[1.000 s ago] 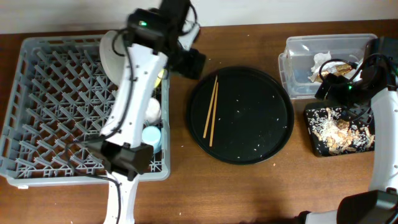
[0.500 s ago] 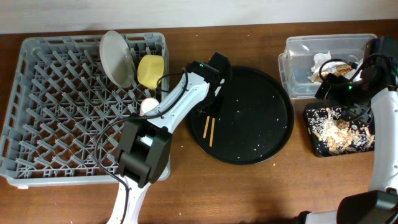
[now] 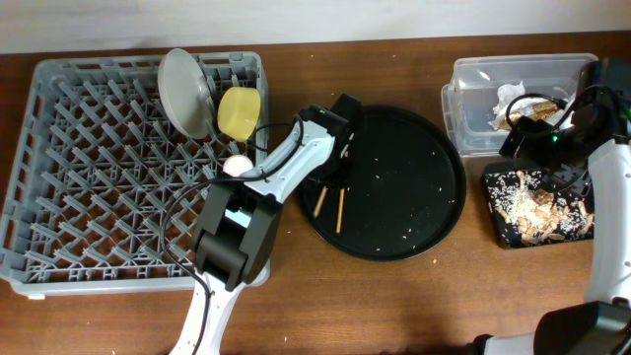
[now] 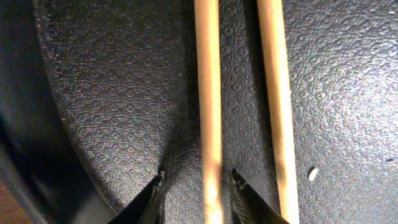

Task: Sort waste into correct bins and load items into the dishwasher rack
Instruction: 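Reach to the round tray and grasp one wooden chopstick with left gripper, then insert the chopstick upright into the rack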

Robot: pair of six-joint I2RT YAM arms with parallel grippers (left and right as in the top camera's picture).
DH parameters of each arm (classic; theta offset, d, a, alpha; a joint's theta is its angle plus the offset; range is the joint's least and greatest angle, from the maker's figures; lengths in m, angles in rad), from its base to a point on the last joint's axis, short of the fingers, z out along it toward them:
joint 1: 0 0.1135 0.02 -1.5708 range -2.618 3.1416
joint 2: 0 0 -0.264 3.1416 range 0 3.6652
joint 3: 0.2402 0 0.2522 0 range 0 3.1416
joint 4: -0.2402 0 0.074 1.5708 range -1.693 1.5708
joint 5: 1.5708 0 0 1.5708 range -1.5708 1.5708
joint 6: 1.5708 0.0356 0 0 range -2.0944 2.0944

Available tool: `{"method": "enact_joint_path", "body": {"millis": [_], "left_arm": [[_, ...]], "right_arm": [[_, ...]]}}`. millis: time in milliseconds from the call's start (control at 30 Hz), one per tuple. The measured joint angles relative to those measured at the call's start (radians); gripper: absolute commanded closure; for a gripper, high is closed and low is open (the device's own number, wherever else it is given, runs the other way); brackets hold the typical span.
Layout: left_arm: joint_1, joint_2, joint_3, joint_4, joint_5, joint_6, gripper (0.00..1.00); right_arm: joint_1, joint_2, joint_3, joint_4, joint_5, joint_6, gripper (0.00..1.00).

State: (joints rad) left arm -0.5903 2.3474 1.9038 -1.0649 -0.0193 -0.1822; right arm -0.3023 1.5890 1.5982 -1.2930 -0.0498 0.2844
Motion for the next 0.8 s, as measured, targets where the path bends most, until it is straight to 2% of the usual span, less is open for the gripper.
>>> {"method": "enact_joint_path", "body": {"millis": [133,233,300,467,500,567,667,733,800], "left_arm": [[0.0,0.005,0.018,-0.023,0.005,-0.002,0.99],[-0.001,0.032,0.095,-0.124,0.008,-0.002,1.0],[0.0,0.039,0.208,-0.216,0.008,-0.002,1.0],[0.005,0.052,0.633,-0.513,-0.028,-0.002,1.0],[0.021,0.051,0.727,-0.578,-0.035,-0.002,1.0],[0.08,0.039,0.804,-0.619,-0.029,-0.002,1.0],[0.187,-0.051,0.777,-0.621,-0.011,-0.002,0.99],[0.276,-0.239,0.678,-0.612,-0.006,-0.002,1.0],[0.396,-0.482,0.417,-0.629,-0.002,-0.028,1.0]], "right_arm": [[0.0,0.0,0.0,0.0,0.0,0.0,0.02],[0.0,0.0,0.0,0.0,0.0,0.0,0.02],[0.0,0.0,0.0,0.0,0.0,0.0,0.02],[0.0,0.0,0.0,0.0,0.0,0.0,0.02],[0.0,0.0,0.0,0.0,0.0,0.0,0.02],[0.0,0.0,0.0,0.0,0.0,0.0,0.02],[0.0,0.0,0.0,0.0,0.0,0.0,0.02],[0.0,0.0,0.0,0.001,0.0,0.0,0.02],[0.0,0.0,0.0,0.002,0.0,0.0,0.01]]}}
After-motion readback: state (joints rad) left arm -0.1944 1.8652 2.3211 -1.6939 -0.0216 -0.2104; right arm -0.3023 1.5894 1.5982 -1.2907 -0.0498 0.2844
